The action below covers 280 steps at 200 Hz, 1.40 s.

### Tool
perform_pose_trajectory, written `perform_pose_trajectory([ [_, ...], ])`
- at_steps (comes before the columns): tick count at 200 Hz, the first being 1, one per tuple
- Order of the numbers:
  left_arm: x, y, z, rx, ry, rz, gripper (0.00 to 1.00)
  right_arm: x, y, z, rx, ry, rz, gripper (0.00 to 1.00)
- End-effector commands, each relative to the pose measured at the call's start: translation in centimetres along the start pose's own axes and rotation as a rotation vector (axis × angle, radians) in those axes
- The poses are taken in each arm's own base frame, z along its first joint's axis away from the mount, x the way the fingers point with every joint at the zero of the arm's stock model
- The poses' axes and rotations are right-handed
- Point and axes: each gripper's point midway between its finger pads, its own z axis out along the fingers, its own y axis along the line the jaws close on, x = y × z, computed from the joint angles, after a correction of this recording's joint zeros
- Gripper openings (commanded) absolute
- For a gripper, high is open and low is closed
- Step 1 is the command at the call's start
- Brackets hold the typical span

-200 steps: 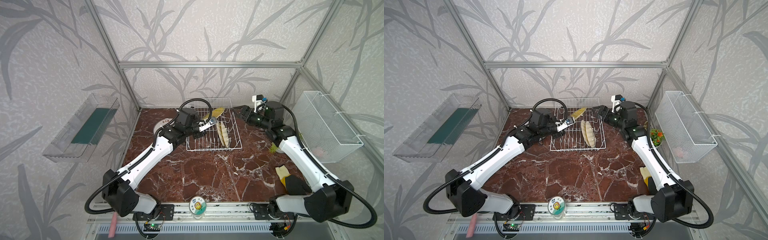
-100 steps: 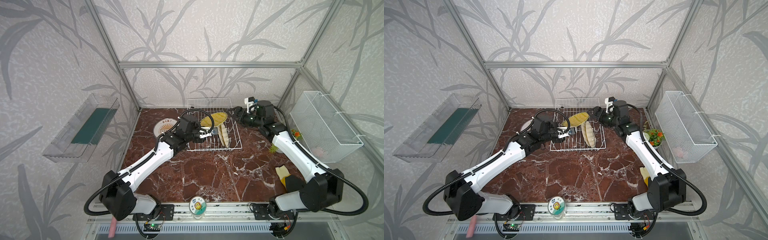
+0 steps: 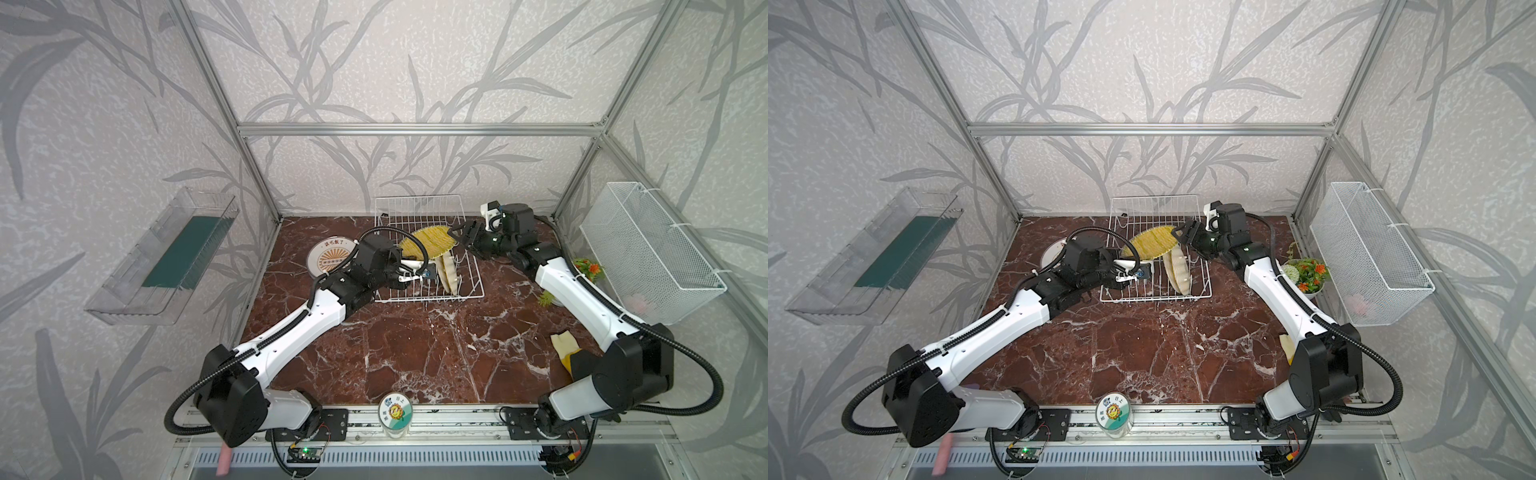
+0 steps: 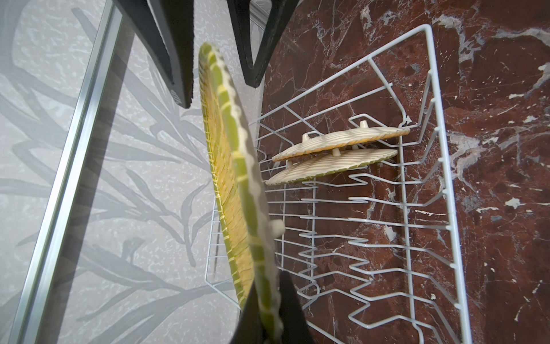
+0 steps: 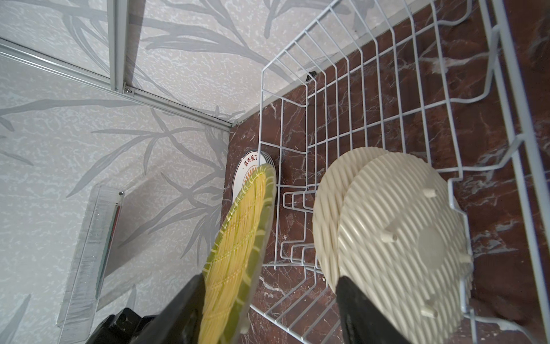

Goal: Unload the plates from the dish rack
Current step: Place a plate at the middle-left of the table.

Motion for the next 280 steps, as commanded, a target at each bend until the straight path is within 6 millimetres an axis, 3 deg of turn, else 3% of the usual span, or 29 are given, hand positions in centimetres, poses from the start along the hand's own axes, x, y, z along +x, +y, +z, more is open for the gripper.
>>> perform_pose_trajectory([
  [1,-1.5,1.5,-1.1,-0.068,-0.052,0.112,0.00,0.1,1.0,0.0,-0.018,0.016,-0.016,0.67],
  [35,-0.8,0.7,-1.2,-0.042,-0.017,0.167,0.00,0.6,0.3,0.3,0.001,0.040,-0.009,0.63],
  [58,-0.9,1.3,-1.1,-0.113,-0.033,0.168,0.00,0.9,0.1,0.6,-0.002,0.056,0.001,0.55],
  [86,-0.9,1.2,-0.9,-0.105,-0.031,0.157,0.00,1.1,0.0,0.9,-0.002,0.074,0.002,0.54],
  [143,-1.2,1.4,-0.5,-0.111,-0.047,0.152,0.00,1.4,-0.1,1.7,-0.015,0.096,0.031,0.40],
  [209,-0.8,0.8,-0.3,-0.095,-0.037,0.141,0.00,1.1,0.4,2.6,-0.057,0.103,0.078,0.11],
  [239,-0.7,0.7,-0.2,-0.110,-0.036,0.138,0.21,0.9,0.7,3.0,-0.079,0.101,0.099,0.00],
  [280,-0.4,0.4,-0.2,-0.088,-0.027,0.077,0.51,0.1,0.8,2.7,-0.089,0.049,0.111,0.00],
])
